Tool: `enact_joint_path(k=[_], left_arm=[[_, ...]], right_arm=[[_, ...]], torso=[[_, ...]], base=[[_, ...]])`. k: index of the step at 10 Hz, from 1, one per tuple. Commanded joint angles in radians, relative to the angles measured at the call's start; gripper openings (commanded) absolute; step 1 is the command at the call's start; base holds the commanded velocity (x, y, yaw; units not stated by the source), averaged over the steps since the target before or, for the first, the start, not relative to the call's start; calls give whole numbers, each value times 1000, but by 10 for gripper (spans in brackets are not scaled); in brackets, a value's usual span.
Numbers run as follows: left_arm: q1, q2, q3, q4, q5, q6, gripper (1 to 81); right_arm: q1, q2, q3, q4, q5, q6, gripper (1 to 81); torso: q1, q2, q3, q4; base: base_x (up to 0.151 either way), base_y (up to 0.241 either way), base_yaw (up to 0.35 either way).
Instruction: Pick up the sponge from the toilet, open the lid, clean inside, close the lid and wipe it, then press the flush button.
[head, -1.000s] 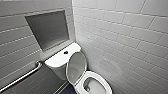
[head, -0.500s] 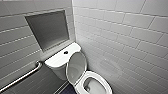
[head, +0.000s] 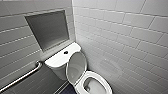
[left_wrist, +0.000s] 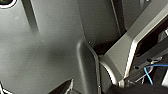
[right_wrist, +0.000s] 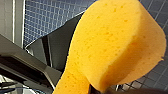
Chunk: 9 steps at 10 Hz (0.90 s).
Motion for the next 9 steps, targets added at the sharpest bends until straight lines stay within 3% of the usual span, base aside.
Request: enact_joint_path(k=[1,7,9], left_arm=[[-5,31,-28,-6,52,6,811],[13,98,-112,-13,51,5,811],[13,117,-122,-13,51,5,811]], right_arm=[[211,-191,193,38,-4,42,10],[619,-136,179,55,-173,65,10],[739,-75,117,69,-291,76,10]], torso=[[0,0,0,0],[0,1,0,0],[0,1,-1,0]], base=[[0,0,0],[0,0,0],[0,0,0]])
